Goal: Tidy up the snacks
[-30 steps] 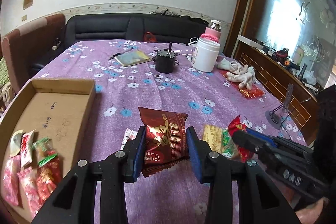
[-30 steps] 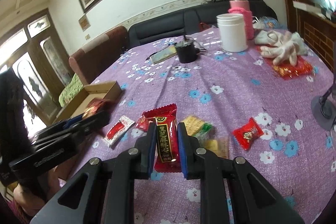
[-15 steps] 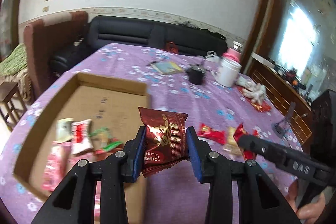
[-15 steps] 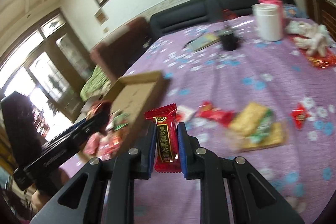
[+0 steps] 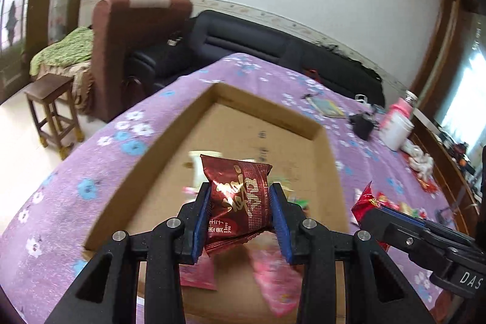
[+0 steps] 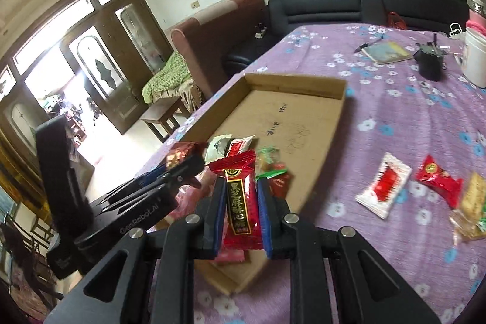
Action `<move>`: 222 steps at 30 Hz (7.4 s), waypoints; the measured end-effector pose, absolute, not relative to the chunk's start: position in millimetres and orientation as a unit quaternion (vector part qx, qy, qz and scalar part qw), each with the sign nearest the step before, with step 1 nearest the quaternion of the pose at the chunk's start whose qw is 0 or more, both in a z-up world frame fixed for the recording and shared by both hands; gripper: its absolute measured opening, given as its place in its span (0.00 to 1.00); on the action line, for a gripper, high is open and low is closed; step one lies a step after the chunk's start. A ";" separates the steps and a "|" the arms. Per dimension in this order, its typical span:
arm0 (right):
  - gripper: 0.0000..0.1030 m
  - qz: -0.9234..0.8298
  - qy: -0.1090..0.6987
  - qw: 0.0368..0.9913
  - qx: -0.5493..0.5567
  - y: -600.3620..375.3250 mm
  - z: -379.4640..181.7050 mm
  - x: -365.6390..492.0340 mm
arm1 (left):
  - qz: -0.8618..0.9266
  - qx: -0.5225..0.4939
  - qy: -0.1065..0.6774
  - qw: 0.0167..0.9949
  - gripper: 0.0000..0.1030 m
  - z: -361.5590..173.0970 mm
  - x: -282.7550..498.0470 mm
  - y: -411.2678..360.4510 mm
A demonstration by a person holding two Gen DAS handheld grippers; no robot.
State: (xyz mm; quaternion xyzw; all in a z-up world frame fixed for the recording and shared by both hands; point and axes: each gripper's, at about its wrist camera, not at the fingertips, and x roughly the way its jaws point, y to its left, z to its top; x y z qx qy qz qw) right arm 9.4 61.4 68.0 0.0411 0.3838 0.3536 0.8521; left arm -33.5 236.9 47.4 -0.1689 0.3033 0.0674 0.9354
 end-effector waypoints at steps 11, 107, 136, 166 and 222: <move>0.19 0.337 0.414 0.844 0.047 78.4 40.6 28.9 | 0.066 -0.201 0.310 0.927 0.39 35.2 -28.6 250.1; 0.20 0.118 0.336 0.911 0.207 -202.0 50.9 48.3 | -0.051 -0.002 0.395 0.917 0.34 32.7 69.3 35.8; 0.20 0.191 0.361 0.907 0.100 -125.8 42.2 40.7 | -0.038 0.022 0.343 0.938 0.34 52.8 53.9 35.0; 0.20 0.209 0.336 0.915 0.074 -111.2 45.3 33.0 | -0.033 0.011 0.311 0.950 0.34 68.9 43.6 42.1; 0.21 0.348 0.382 0.856 -0.018 81.9 20.9 31.6 | 0.180 -0.120 0.403 0.889 0.35 51.6 86.6 219.4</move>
